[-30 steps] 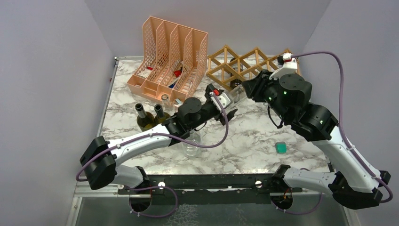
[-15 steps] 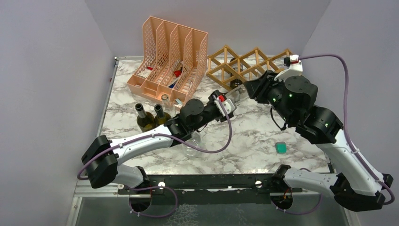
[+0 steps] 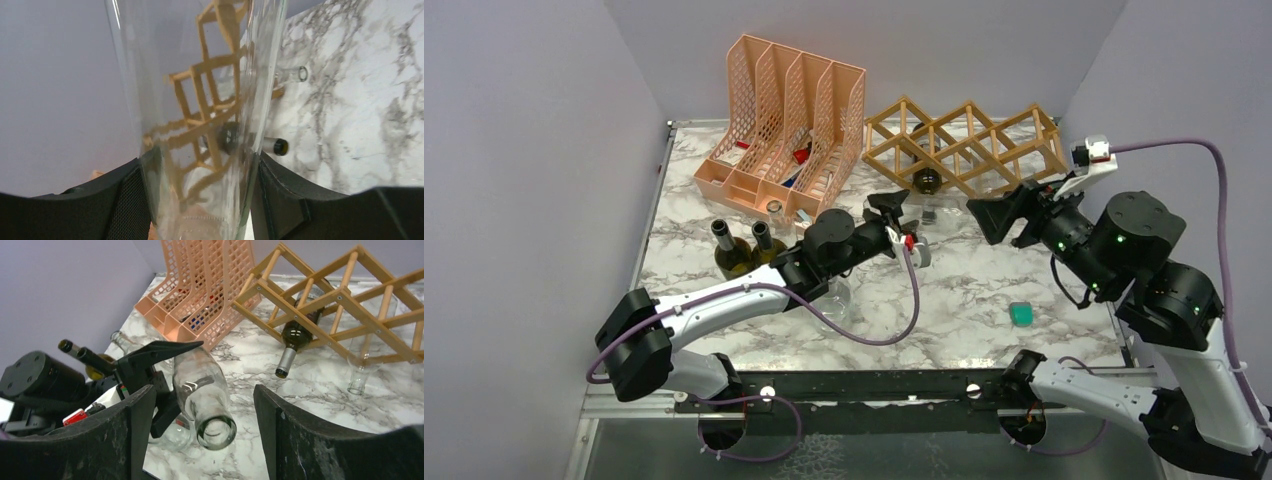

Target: Put the wine bottle on the wine rack

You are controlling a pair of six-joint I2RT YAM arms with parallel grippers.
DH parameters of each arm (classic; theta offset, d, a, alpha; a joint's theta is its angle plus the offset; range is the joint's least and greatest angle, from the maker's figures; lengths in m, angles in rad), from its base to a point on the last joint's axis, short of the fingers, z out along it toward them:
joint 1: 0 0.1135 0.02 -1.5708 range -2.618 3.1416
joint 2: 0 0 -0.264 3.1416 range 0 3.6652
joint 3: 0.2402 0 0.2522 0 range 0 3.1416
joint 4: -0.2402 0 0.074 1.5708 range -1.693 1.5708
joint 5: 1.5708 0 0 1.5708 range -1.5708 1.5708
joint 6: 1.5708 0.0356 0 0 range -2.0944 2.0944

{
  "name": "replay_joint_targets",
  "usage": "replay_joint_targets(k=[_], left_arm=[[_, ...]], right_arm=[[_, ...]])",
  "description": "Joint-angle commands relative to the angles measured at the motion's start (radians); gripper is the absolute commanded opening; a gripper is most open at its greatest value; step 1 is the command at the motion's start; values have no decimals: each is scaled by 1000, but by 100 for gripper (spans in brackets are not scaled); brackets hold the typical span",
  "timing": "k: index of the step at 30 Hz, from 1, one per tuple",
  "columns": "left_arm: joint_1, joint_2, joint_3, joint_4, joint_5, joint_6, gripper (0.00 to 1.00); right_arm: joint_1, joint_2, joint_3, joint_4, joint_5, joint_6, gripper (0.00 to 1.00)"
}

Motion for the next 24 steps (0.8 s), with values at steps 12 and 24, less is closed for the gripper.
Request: replay_joint_targets(k=[12,24], left_arm=[[-26,-20,80,73,157,499,0],[-43,-27,68,57,185,630,0]], right_arm=[[4,112,139,-222,-148,-217,75],[4,114,-22,-206,-277,-193,75]])
